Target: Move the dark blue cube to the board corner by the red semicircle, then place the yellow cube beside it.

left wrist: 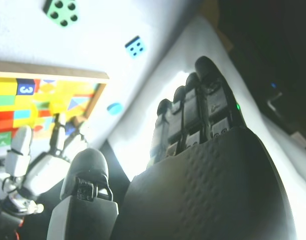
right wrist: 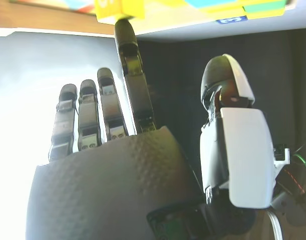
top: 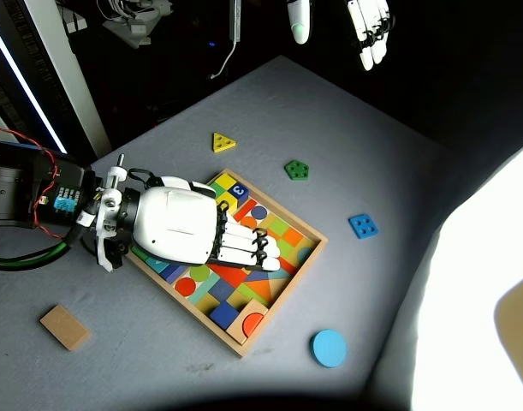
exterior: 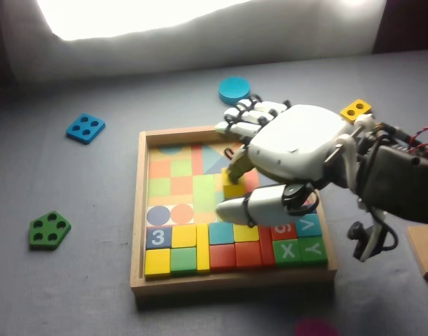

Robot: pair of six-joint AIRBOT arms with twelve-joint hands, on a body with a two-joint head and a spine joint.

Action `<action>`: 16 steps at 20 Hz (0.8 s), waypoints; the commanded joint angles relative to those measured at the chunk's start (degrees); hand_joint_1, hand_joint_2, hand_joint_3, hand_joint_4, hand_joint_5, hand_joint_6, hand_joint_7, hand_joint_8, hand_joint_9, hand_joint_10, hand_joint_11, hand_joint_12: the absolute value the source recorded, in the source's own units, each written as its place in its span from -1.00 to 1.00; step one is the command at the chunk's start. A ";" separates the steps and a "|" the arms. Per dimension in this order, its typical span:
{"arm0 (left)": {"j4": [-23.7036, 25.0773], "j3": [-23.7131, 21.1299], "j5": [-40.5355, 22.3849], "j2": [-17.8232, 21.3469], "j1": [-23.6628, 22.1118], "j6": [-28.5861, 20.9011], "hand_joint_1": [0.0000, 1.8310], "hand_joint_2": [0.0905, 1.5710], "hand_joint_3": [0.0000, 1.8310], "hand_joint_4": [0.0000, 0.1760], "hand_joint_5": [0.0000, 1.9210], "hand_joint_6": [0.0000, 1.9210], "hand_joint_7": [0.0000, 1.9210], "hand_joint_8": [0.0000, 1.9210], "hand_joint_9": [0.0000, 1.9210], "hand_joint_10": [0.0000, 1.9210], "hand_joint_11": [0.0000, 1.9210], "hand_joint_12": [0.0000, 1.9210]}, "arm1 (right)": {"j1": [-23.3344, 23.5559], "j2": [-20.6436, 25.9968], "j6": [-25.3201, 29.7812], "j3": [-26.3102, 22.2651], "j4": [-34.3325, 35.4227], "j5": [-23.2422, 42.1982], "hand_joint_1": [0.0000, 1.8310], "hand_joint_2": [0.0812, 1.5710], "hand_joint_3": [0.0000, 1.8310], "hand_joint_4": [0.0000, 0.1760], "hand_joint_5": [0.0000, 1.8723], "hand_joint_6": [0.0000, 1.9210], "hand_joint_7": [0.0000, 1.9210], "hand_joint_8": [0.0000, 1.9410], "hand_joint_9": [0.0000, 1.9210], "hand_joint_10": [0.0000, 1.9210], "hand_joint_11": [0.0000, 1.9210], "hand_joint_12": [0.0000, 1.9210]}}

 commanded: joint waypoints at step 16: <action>2.63 -0.53 -4.22 0.27 -1.02 0.05 -1.00 0.60 -1.00 -0.65 -0.94 -1.00 -0.93 -1.00 -0.92 -1.00 -1.00 -0.35 | -0.21 1.60 -1.16 3.86 0.16 5.21 -1.00 0.46 -0.99 -0.92 -0.25 -0.98 -0.95 -0.99 -1.00 -1.00 -1.00 -1.00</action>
